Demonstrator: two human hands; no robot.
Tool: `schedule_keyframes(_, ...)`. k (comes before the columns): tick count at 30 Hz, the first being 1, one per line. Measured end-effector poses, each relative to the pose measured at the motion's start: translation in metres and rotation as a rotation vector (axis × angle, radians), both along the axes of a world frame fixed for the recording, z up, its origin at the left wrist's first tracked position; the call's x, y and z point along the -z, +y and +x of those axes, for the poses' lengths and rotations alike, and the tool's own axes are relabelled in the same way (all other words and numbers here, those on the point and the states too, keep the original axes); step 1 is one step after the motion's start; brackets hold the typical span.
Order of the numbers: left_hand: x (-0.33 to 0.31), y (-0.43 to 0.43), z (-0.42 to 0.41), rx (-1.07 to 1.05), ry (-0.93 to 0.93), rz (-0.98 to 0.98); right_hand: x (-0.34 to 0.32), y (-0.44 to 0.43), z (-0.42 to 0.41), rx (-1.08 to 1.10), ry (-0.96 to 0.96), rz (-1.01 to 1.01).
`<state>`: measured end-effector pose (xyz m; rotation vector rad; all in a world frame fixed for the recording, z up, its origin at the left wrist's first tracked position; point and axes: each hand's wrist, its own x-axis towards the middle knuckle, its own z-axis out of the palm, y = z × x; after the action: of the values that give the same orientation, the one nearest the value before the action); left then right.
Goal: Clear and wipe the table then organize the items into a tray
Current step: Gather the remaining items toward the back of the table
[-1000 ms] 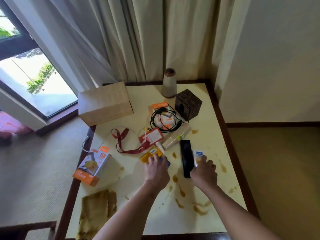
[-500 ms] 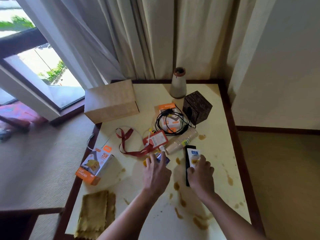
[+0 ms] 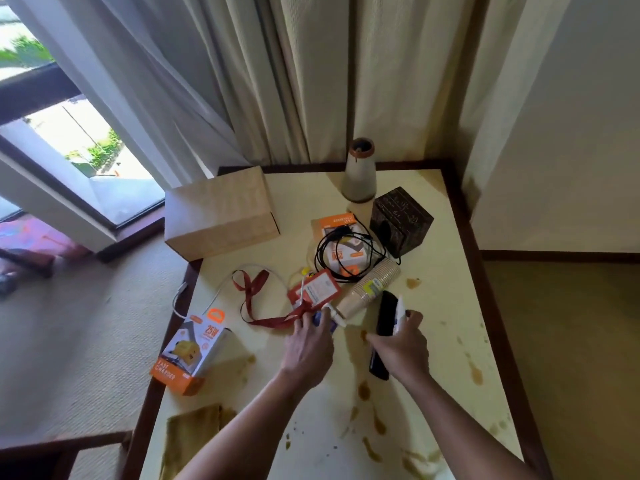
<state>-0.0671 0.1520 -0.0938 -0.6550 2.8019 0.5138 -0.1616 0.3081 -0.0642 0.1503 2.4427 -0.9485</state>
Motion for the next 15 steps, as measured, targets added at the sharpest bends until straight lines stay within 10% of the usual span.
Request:
schedule_keyframes(9, -0.038, -0.050, -0.056, -0.229, 0.411, 0.189, -0.037, -0.077, -0.040, 0.080, 0.124, -0.337)
schedule_keyframes(15, -0.051, -0.131, -0.146, -0.339, 0.273, 0.333, -0.042, -0.157, -0.113, -0.176, 0.293, -0.129)
